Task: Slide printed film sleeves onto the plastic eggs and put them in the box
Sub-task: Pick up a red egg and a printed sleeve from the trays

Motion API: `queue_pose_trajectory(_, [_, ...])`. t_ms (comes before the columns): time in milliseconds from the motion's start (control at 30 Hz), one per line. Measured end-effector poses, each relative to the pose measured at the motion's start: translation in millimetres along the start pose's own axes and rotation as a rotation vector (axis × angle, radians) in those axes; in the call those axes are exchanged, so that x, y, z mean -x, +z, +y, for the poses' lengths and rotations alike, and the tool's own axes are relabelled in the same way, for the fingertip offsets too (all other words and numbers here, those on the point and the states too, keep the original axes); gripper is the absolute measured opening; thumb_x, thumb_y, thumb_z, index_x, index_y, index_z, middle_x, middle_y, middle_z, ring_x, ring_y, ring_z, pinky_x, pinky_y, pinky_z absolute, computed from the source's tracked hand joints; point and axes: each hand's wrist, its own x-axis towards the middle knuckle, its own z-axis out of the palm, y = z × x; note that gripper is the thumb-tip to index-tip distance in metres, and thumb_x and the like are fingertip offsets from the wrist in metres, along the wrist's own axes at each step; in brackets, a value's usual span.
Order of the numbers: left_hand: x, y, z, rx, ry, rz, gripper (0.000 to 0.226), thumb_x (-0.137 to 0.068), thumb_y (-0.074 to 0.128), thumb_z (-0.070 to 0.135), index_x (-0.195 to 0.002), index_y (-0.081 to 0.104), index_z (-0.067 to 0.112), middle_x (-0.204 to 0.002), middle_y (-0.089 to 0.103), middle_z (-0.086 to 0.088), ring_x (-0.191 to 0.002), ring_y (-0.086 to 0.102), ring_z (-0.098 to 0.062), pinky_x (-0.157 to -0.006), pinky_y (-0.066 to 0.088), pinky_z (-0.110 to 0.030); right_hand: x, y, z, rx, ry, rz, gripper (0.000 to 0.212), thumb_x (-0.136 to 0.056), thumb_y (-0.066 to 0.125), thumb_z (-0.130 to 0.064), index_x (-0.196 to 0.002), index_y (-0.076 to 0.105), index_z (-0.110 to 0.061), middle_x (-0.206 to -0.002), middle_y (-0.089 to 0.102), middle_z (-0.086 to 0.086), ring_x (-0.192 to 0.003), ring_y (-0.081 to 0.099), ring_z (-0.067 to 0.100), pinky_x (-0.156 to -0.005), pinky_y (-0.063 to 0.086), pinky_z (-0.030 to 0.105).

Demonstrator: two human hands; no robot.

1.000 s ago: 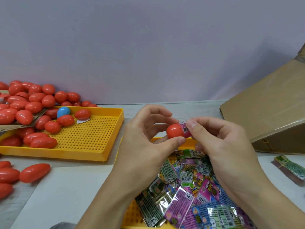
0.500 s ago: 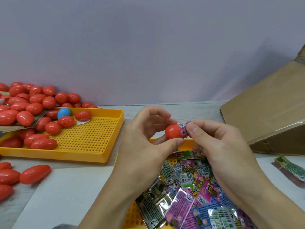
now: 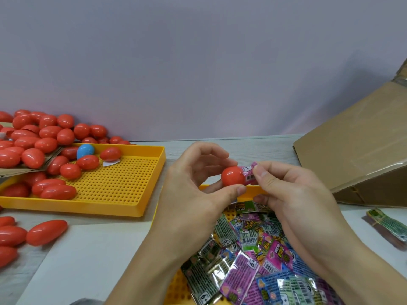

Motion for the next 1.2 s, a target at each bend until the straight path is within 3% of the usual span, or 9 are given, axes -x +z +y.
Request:
queue_pose_trajectory(300, [0.4,0.7,-2.1,-0.049,0.01,0.006,0.047,-0.065,0.083,-0.013,-0.096,0.063,0.017,-0.094,0.072,-0.002,-0.097,0.071,-0.015,-0.075,0.06,-0.024,0.7,-0.1,0.0,0.023,-0.014,0.02,0.034,-0.069,0.065,-0.044,-0.087,0.079,-0.019,-0.086,0.075,0.002,-0.084,0.066,0.016,-0.078,0.047,0.033])
queue_pose_trajectory(467, [1.5,0.1,-2.6,-0.092,0.018,0.008,0.047,-0.069,0.083,-0.009,-0.101,0.068,0.023,-0.094,0.071,0.004,-0.098,0.07,-0.011,-0.076,0.059,-0.021,5.4,2.8,-4.4,0.153,-0.148,0.082,0.021,-0.07,0.066,-0.047,-0.084,0.077,-0.035,-0.075,0.074,-0.012,-0.072,0.066,-0.002,-0.064,0.049,0.016])
queue_pose_trajectory(600, [1.4,1.2,-2.8,-0.112,0.03,0.004,0.035,-0.075,0.08,-0.006,-0.098,0.075,0.02,-0.095,0.074,0.004,-0.098,0.071,-0.01,-0.076,0.059,-0.022,6.3,3.9,-5.4,0.218,-0.227,0.142,0.017,-0.072,0.07,-0.045,-0.079,0.078,-0.031,-0.078,0.074,-0.015,-0.077,0.068,-0.001,-0.067,0.05,0.017])
queue_pose_trajectory(700, [1.3,1.2,-2.8,-0.11,0.02,0.023,0.026,-0.078,0.08,0.0,-0.097,0.076,0.016,-0.095,0.075,0.004,-0.097,0.071,-0.011,-0.072,0.061,-0.025,8.2,4.3,-5.1,0.238,-0.284,0.121,0.006,-0.077,0.075,-0.033,-0.083,0.076,-0.031,-0.087,0.074,-0.011,-0.089,0.068,0.006,-0.07,0.055,0.02])
queue_pose_trajectory(800, [1.1,-0.2,-2.0,-0.081,0.006,0.053,0.025,-0.078,0.08,0.003,-0.095,0.074,0.02,-0.093,0.076,0.007,-0.095,0.071,-0.011,-0.069,0.061,-0.027,9.6,4.7,-2.4,0.361,-0.343,0.117,0.016,-0.084,0.071,-0.024,-0.096,0.071,-0.034,-0.099,0.066,-0.012,-0.089,0.064,0.011,-0.066,0.054,0.028])
queue_pose_trajectory(867, [1.0,-0.3,-1.0,-0.075,0.003,0.063,0.025,-0.078,0.08,0.003,-0.094,0.074,0.022,-0.093,0.076,0.008,-0.095,0.071,-0.01,-0.07,0.062,-0.031,10.1,6.8,-1.2,0.48,-0.391,0.13,0.022,-0.082,0.068,-0.031,-0.102,0.066,-0.039,-0.101,0.058,-0.02,-0.084,0.058,0.005,-0.064,0.049,0.021])
queue_pose_trajectory(1000, [1.1,0.3,-1.7,-0.038,-0.004,0.062,0.026,-0.077,0.08,0.0,-0.093,0.075,0.019,-0.093,0.076,0.005,-0.095,0.072,-0.012,-0.067,0.062,-0.034,10.7,11.5,0.2,0.703,-0.483,0.171,0.031,-0.076,0.071,-0.04,-0.103,0.056,-0.042,-0.101,0.051,-0.02,-0.101,0.051,-0.002,-0.073,0.04,0.008])
queue_pose_trajectory(1067, [1.0,0.7,-2.1,-0.034,-0.004,0.047,0.026,-0.076,0.08,-0.001,-0.093,0.074,0.017,-0.093,0.076,0.005,-0.094,0.072,-0.011,-0.066,0.061,-0.034,10.3,12.3,1.0,0.756,-0.515,0.205,0.033,-0.072,0.07,-0.046,-0.101,0.054,-0.043,-0.1,0.05,-0.02,-0.099,0.05,-0.003,-0.074,0.039,0.007])
queue_pose_trajectory(1200, [1.4,1.5,-1.7,-0.059,-0.012,0.007,0.026,-0.073,0.084,0.004,-0.094,0.075,0.018,-0.095,0.076,0.007,-0.095,0.072,-0.01,-0.076,0.062,-0.048,9.1,11.5,2.5,0.846,-0.559,0.27,0.038,-0.07,0.069,-0.053,-0.102,0.057,-0.036,-0.096,0.048,-0.018,-0.088,0.047,0.002,-0.072,0.04,0.008])
